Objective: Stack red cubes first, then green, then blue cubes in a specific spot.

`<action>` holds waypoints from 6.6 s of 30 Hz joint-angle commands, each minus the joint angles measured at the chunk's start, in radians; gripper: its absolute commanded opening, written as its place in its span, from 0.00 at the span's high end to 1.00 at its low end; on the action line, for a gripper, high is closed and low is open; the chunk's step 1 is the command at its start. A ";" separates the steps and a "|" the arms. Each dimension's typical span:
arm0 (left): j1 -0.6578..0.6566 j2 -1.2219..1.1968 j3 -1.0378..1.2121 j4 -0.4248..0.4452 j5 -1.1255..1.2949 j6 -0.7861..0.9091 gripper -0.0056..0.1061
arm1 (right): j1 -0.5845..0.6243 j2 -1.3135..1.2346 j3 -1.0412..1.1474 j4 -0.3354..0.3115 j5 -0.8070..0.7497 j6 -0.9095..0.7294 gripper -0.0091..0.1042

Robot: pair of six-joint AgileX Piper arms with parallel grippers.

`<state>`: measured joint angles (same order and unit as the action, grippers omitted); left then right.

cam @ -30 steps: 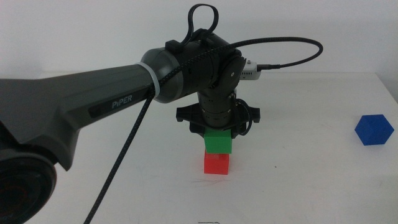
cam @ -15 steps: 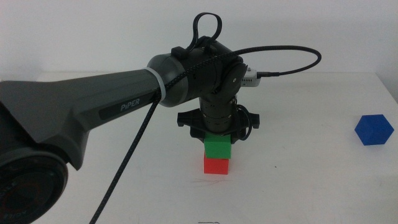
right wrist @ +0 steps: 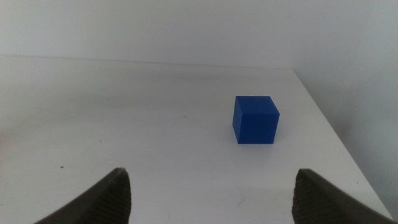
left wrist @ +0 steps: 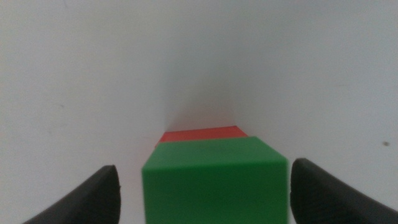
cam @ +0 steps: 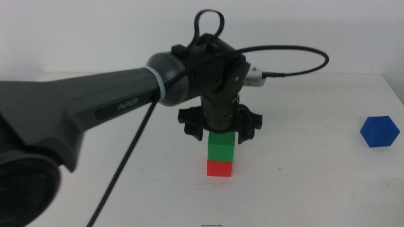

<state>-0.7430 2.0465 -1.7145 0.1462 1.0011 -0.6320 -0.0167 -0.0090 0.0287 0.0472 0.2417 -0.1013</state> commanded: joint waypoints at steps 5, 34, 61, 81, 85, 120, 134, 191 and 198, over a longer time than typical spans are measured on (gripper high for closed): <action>0.000 -0.207 -0.028 -0.002 0.018 0.105 0.11 | 0.000 -0.004 -0.017 -0.012 -0.071 -0.004 0.33; 0.207 -1.282 0.588 -0.310 -0.245 0.638 0.11 | 0.000 -0.004 -0.017 -0.012 -0.071 -0.004 0.33; 0.207 -1.256 0.591 -0.270 -0.248 0.664 0.11 | 0.000 0.005 -0.041 0.008 -0.048 -0.004 0.33; 0.207 -1.256 0.591 -0.270 -0.248 0.664 0.11 | 0.002 0.721 -0.802 0.078 0.675 0.090 0.33; 0.207 -1.256 0.591 -0.270 -0.248 0.664 0.11 | 0.002 0.855 -0.875 0.078 0.744 0.101 0.33; 0.207 -1.256 0.591 -0.270 -0.249 0.664 0.11 | -0.144 1.689 -1.560 0.032 0.922 0.001 0.28; 0.207 -1.256 0.591 -0.270 -0.249 0.664 0.11 | -0.182 1.973 -1.769 -0.002 0.902 -0.104 0.28; 0.207 -1.256 0.591 -0.270 -0.249 0.662 0.11 | 0.099 1.582 -1.443 -0.112 1.047 0.420 0.93; 0.207 -1.256 0.591 -0.270 -0.249 0.662 0.11 | 0.333 1.584 -1.453 -0.141 1.058 0.557 0.93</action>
<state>-0.5344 0.7908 -1.0969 -0.1138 0.8214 0.0298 0.2754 1.6099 -1.3903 -0.0709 1.2282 0.4207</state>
